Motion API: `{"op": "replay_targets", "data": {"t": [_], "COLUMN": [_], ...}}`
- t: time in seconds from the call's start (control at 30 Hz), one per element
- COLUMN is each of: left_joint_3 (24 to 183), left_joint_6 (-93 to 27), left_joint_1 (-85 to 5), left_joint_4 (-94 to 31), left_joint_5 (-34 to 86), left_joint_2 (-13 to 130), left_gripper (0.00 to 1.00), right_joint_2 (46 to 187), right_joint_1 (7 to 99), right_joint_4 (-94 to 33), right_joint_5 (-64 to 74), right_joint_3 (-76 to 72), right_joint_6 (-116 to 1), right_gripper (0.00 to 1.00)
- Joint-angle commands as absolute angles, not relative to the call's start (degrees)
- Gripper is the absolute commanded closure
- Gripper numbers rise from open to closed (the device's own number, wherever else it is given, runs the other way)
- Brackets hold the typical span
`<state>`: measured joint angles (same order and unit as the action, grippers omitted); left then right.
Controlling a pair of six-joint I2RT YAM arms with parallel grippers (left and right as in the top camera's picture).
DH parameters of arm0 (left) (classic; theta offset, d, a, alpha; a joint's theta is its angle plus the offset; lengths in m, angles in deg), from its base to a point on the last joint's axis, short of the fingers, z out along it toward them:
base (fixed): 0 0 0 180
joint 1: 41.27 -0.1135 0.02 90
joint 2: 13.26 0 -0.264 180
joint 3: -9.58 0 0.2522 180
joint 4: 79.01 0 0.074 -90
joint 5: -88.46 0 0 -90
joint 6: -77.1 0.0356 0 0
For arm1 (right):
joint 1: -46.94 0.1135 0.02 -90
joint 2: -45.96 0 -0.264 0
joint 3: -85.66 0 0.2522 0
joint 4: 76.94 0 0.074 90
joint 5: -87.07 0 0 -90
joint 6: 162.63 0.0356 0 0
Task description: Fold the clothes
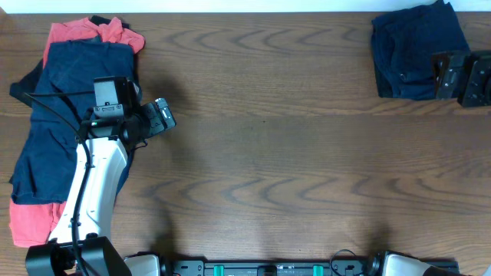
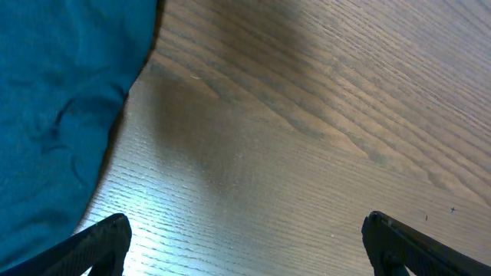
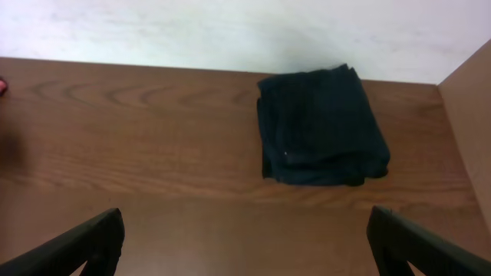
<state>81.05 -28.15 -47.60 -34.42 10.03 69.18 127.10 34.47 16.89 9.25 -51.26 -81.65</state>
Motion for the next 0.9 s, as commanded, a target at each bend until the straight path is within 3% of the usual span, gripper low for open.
{"op": "replay_targets", "data": {"t": [0.0, 0.27, 0.63, 0.87], "left_joint_3": [80.84, 80.84, 80.84, 80.84], "left_joint_6": [-28.24, -28.24, -28.24, -28.24], "left_joint_1": [-47.84, -47.84, -47.84, -47.84], "left_joint_4": [-34.44, -34.44, -34.44, -34.44], "left_joint_5": [9.33, 9.33, 9.33, 9.31], "left_joint_2": [69.15, 69.15, 69.15, 69.15], "left_gripper": [0.02, 0.02, 0.02, 0.02], "right_joint_2": [125.92, 118.25, 93.35, 79.85], "right_joint_1": [34.97, 35.78, 38.97, 41.25], "right_joint_4": [17.99, 16.68, -19.78, -35.1], "right_joint_5": [9.52, 9.32, 10.19, 10.19], "right_joint_3": [-51.11, -42.91, 2.6, 26.01], "right_joint_6": [-81.01, -81.04, -81.04, -81.04], "right_gripper": [0.01, 0.01, 0.01, 0.01]}}
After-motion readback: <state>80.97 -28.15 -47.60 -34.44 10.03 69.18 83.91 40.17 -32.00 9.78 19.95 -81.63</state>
